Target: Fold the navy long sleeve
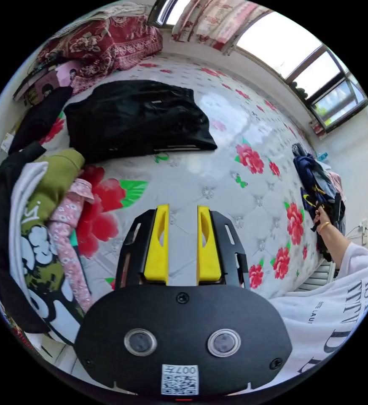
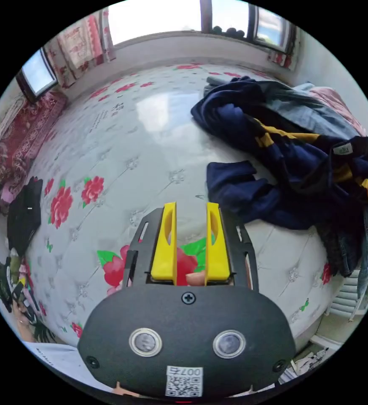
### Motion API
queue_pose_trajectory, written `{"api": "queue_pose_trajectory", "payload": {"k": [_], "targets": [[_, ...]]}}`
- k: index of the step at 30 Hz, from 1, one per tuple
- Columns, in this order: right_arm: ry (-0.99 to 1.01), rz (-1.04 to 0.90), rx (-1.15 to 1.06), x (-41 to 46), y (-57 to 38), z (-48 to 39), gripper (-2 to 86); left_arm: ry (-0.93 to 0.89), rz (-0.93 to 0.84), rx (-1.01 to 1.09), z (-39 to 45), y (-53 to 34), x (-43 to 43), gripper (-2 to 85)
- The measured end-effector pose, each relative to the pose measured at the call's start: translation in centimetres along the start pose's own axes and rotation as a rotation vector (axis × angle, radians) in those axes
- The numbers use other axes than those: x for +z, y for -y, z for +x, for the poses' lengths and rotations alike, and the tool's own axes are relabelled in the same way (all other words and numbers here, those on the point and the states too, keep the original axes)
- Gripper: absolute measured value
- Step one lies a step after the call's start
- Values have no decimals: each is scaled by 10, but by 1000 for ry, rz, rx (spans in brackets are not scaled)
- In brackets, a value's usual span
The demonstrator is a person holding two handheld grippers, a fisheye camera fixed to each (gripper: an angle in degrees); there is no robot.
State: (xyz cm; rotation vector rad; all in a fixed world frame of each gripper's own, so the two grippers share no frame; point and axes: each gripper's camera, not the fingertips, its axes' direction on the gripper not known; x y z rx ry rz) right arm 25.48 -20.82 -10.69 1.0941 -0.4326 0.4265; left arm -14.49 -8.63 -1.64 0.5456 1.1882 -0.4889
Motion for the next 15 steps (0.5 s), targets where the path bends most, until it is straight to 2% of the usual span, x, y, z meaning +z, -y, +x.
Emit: {"api": "queue_pose_trajectory", "payload": {"k": [3,5,6,9,12,15], "targets": [[17,-14,115,15,13,45,80,-57,-105,23,32,-10,37,97],[39,-111,143,43,14,57,75,-78,-151,47,48,-14,51,95],[16,-36,142,40,11,55,70,-75,-176,77,58,-16,58,94],[63,-7,145,47,-5,44,42,-60,-204,159,79,-19,67,88],[244,-64,28,51,-28,10,25,-59,-212,210,90,-21,75,86],[447,-141,-190,52,-83,-68,18,-86,-193,229,92,-26,77,86]]}}
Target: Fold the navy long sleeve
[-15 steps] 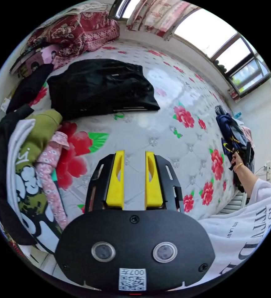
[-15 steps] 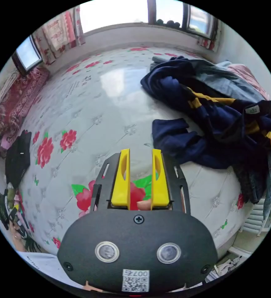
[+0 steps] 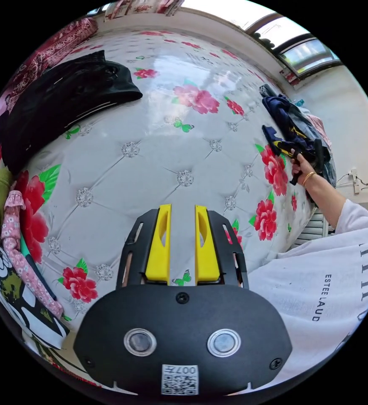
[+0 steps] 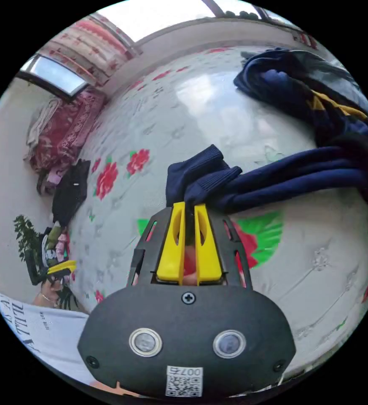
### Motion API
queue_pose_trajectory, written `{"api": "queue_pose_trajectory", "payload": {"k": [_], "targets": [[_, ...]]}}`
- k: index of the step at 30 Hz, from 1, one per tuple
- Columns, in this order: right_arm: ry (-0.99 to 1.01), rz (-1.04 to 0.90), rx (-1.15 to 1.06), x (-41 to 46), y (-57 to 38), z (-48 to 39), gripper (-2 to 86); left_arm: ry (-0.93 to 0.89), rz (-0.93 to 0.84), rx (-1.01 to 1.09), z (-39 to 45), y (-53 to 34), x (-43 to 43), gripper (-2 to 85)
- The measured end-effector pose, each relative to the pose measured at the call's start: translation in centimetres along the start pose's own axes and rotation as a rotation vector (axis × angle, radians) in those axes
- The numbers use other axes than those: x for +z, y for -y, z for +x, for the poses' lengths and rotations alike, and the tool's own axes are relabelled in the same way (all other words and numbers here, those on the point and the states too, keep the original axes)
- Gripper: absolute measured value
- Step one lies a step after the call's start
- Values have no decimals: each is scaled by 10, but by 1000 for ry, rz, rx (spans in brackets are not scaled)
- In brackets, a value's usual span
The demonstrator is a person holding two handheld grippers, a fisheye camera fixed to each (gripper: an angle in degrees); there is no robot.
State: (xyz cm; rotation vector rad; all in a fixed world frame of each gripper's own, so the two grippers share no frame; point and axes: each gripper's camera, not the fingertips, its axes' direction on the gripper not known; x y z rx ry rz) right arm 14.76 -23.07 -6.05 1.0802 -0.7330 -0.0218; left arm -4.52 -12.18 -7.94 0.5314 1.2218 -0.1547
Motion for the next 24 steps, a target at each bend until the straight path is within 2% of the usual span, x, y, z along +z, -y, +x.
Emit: {"api": "queue_pose_trajectory", "payload": {"k": [3,6,7,8,9,11,13,15,18,20,24], "targets": [[146,-132,-203,52,-59,-107,15,-33,41,2,-3,-13,-5,86],[425,-362,-387,106,-126,-219,16,-38,84,-7,-14,-36,-17,86],[597,-466,-496,118,-154,-265,18,-35,93,-10,-17,-42,-20,86],[678,-568,-643,122,-178,-305,21,-28,114,-19,-23,-55,-27,86],[680,-608,-742,120,-189,-322,23,-16,135,-30,-31,-68,-34,86],[544,-634,-970,109,-215,-358,35,9,172,-47,-43,-89,-45,87],[447,-613,-1020,103,-223,-363,43,42,200,-45,-52,-108,-51,87],[327,-519,-977,95,-222,-353,50,72,199,-27,-59,-124,-48,91],[144,-347,-746,73,-207,-309,64,39,179,22,-57,-131,-32,101],[41,-228,-518,45,-197,-258,75,-7,151,74,-48,-130,-19,108],[-178,-75,-306,0,-202,-200,88,-43,90,255,-8,-127,11,119]]}}
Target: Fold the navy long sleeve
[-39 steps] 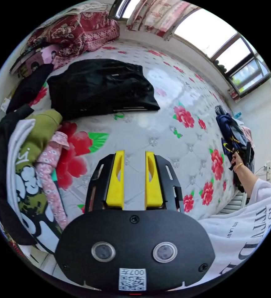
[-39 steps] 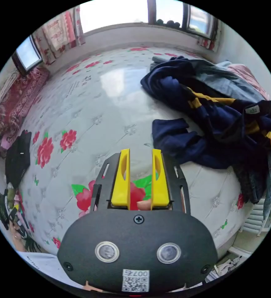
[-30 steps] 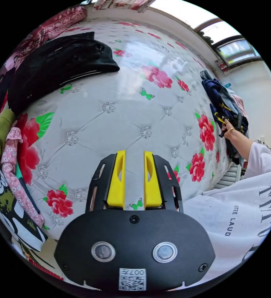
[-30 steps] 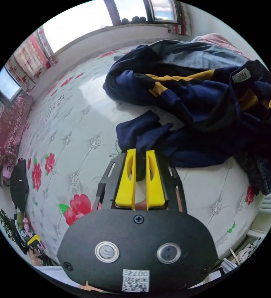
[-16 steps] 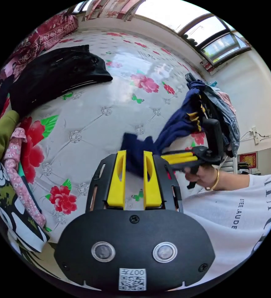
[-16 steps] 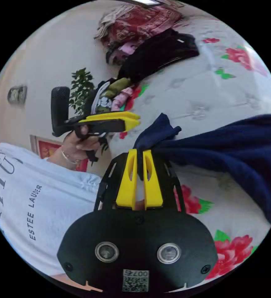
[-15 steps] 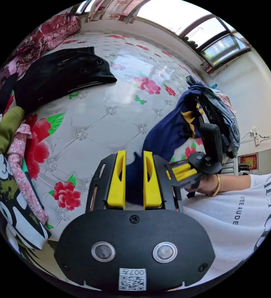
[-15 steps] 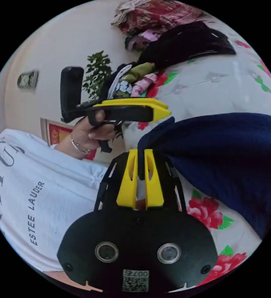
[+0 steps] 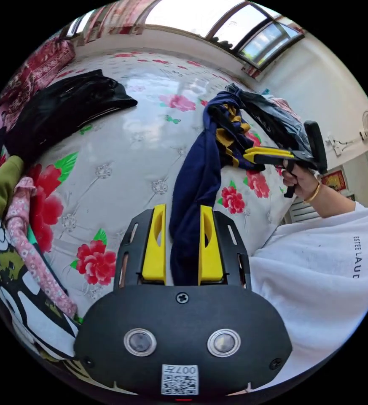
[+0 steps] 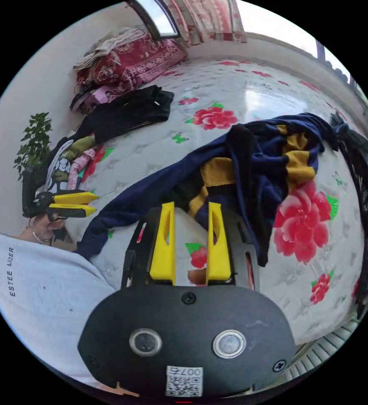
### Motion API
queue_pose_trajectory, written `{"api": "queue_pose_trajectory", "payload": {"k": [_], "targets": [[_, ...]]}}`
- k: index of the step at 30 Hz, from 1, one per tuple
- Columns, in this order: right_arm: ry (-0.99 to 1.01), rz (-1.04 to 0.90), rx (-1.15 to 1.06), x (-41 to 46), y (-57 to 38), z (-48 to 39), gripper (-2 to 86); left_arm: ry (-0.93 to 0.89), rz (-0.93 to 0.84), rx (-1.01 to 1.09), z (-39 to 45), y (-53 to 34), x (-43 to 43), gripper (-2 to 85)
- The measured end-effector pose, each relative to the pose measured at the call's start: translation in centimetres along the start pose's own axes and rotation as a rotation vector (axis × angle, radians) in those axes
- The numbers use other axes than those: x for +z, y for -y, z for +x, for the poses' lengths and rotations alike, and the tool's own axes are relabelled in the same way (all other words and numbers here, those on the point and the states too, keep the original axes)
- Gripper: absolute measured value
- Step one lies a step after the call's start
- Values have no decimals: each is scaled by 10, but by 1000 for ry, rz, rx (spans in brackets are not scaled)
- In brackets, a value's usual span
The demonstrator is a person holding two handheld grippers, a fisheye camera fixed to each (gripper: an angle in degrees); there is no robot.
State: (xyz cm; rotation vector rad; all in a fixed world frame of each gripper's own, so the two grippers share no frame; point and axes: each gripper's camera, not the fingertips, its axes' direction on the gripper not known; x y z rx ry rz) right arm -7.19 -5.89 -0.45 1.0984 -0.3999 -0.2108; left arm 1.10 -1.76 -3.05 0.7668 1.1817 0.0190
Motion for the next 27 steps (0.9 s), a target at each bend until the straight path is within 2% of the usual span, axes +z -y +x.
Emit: {"api": "queue_pose_trajectory", "payload": {"k": [2,5,8,10,13,16,18,22,24,27], "targets": [[-123,-26,153,-7,-17,29,97,3,-28,81,18,1,14,122],[-158,-32,310,-9,-36,59,93,63,-126,187,44,1,47,106],[-93,-138,355,6,-37,71,74,294,-114,320,66,-5,63,29],[-179,-134,313,3,-35,64,54,314,-135,389,75,-5,65,13],[-163,-178,238,-9,-37,56,25,233,-214,362,70,-16,52,2],[-129,-62,245,-51,-66,62,18,106,-262,429,79,-65,18,-1],[-47,-8,262,-78,-88,72,19,-128,-299,500,93,-106,-13,3],[79,19,292,-109,-133,84,36,-83,-320,370,75,-118,-47,35],[56,50,331,-117,-146,86,56,61,-203,261,53,-105,-73,63],[40,65,430,-130,-163,90,84,134,-44,220,42,-68,-99,94]]}}
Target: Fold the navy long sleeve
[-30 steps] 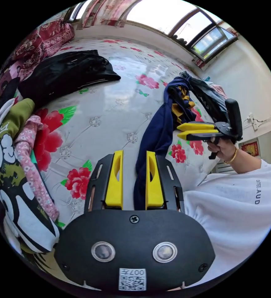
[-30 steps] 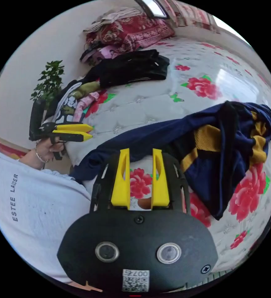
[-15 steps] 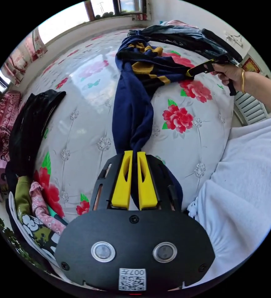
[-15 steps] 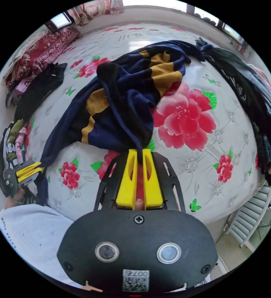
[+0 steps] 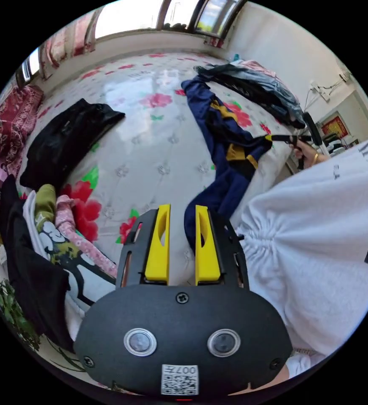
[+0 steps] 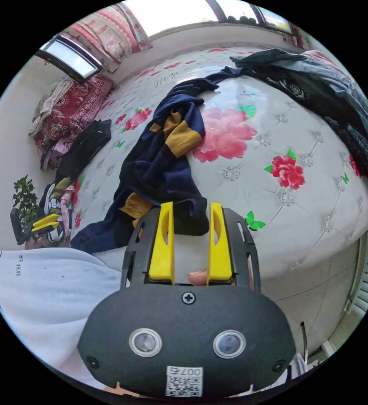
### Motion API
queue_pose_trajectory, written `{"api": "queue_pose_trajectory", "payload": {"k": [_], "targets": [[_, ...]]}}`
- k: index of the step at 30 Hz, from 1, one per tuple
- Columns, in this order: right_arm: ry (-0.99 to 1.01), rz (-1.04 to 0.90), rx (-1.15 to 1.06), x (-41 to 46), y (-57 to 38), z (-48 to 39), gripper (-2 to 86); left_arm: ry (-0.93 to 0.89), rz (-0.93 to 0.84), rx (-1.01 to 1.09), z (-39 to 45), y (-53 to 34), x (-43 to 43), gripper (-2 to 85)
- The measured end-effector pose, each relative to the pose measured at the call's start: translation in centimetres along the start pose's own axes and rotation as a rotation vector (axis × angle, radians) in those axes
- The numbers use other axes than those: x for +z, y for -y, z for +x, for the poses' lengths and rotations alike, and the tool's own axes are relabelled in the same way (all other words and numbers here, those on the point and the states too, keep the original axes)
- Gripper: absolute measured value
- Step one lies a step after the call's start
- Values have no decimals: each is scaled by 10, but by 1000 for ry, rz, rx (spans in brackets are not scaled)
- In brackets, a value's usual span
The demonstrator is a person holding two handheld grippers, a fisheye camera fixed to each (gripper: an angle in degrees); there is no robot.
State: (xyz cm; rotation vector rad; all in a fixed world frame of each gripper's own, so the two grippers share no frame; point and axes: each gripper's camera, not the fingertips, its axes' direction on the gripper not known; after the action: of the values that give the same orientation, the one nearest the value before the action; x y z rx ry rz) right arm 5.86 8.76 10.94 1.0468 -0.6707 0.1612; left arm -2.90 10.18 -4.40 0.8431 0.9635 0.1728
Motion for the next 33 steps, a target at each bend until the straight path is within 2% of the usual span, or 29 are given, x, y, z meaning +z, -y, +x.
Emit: {"api": "queue_pose_trajectory", "payload": {"k": [3,5,11,14,15,17,19,22,24,25,27,29,33], "targets": [[46,-5,75,-12,-16,7,100,-6,93,115,10,54,0,109],[62,-11,114,-18,-31,9,106,-33,93,217,27,92,14,115],[92,-37,205,-27,-48,0,112,-146,-45,446,93,205,100,128],[149,-56,250,-27,-50,-13,117,20,-271,497,117,220,157,61],[139,-40,264,-30,-50,-16,118,19,-187,522,120,220,143,18],[241,-52,225,-33,-46,-34,119,-34,-217,517,118,220,127,6],[278,-92,239,-30,-40,-46,116,-124,-144,500,108,215,92,-1],[212,-103,183,-34,-32,-65,94,-401,20,319,63,208,19,-5],[170,-121,133,-39,-29,-71,64,-622,193,131,12,190,-39,-6],[140,-95,107,-49,-30,-75,45,-680,238,84,-2,184,-53,-7],[123,-3,65,-76,-35,-80,26,-875,455,-63,-49,148,-102,-7],[103,155,17,-127,-40,-89,16,-925,580,-141,-73,119,-135,-7],[54,452,-140,-234,-50,-117,12,-842,796,-154,-78,61,-217,-7]]}}
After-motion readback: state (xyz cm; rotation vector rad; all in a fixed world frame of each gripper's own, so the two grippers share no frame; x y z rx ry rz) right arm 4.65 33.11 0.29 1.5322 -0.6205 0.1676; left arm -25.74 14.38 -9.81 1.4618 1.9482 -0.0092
